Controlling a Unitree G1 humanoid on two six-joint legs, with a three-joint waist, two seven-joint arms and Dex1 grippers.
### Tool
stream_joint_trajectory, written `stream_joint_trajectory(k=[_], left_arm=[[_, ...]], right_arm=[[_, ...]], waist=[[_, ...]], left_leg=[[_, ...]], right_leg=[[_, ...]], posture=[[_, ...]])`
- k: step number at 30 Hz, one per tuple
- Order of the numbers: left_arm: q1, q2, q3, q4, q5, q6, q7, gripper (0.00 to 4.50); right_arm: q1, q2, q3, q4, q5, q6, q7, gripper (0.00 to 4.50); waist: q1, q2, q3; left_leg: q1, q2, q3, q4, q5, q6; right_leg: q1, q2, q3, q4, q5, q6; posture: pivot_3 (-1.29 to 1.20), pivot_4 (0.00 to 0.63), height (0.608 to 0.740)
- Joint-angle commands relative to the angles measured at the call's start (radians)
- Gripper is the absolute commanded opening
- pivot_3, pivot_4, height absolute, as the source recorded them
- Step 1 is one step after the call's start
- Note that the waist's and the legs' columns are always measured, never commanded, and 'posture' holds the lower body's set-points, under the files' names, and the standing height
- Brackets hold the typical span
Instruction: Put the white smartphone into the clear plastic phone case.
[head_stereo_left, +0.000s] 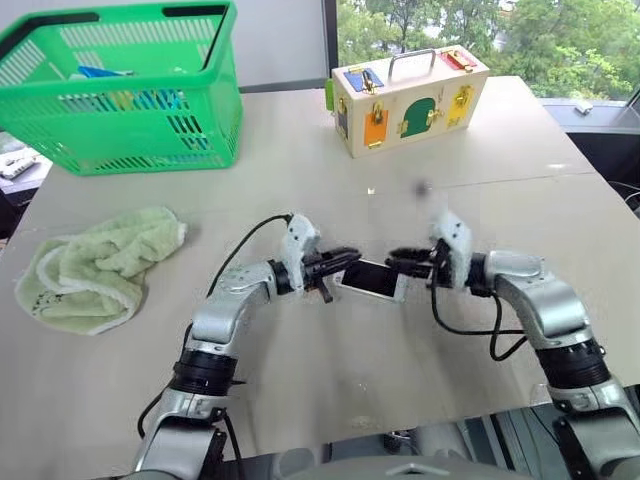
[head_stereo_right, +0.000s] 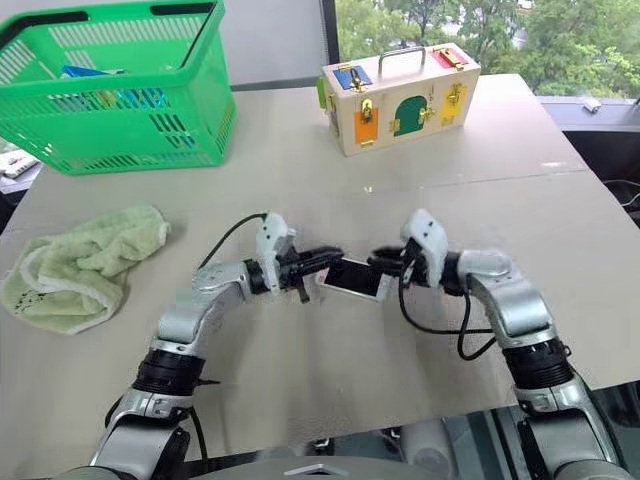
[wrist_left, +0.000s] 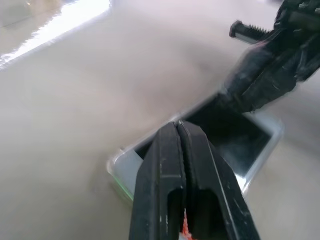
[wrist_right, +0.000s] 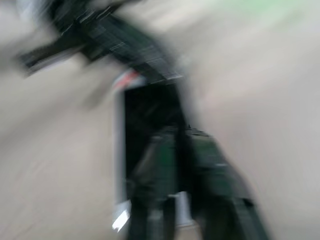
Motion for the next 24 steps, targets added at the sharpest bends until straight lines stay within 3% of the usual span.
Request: stream_joint_trajectory(k=[1,6,7,8,17,24], left_arm=[[-0.026,-0.010,0.082,-0.084,-0.103,0.048,0.034,1.82],[-0.015,0.010,0.139,-0.127,-0.157,0.082,0.069,3.68],[-0.008,0.016,0.147,-0.137,-0.167,0.087,0.071,4.20],[0.010,0.030,0.157,-0.155,-0.173,0.091,0.073,4.43],[0.285,0.214,0.234,-0.361,-0.233,0.115,0.001,4.43],[0.497,0.268,0.304,-0.469,-0.234,0.077,0.008,4.43]], right_arm=[[0.019,-0.020,-0.086,-0.110,0.064,0.009,-0.045,2.37],[0.115,-0.079,-0.200,-0.238,0.138,0.033,-0.077,4.37],[0.139,-0.092,-0.218,-0.261,0.152,0.036,-0.080,4.50],[0.180,-0.109,-0.247,-0.291,0.161,0.027,-0.084,4.50],[0.593,-0.230,-0.457,-0.443,0.196,-0.117,-0.011,4.50],[0.753,-0.247,-0.551,-0.406,0.181,-0.234,-0.001,4.50]], waist=[[0.000,0.000,0.001],[0.003,-0.001,0.003],[0.002,-0.002,0.003],[0.001,-0.002,0.003],[0.001,-0.002,0.005],[0.000,-0.001,0.005]], left_leg=[[0.000,0.000,0.000,0.000,0.000,0.000],[-0.001,-0.002,-0.001,0.000,0.000,0.000],[-0.003,-0.003,-0.001,0.000,0.000,0.000],[-0.003,-0.003,-0.001,0.000,0.000,0.000],[-0.003,-0.003,-0.002,0.000,0.000,0.000],[-0.001,-0.003,-0.001,0.001,0.000,0.000]], right_leg=[[0.000,0.000,0.000,0.000,0.000,0.000],[0.000,0.000,0.000,-0.001,0.000,0.000],[-0.001,-0.001,-0.001,-0.001,0.000,0.000],[-0.002,-0.001,-0.001,-0.001,0.000,0.000],[-0.003,-0.001,0.000,0.000,-0.001,0.001],[-0.002,-0.001,0.003,0.001,-0.003,-0.002]], posture=[[0.00,0.150,0.740],[0.00,0.150,0.740],[0.00,0.150,0.740],[0.00,0.150,0.740],[0.00,0.150,0.740],[0.00,0.150,0.740]])
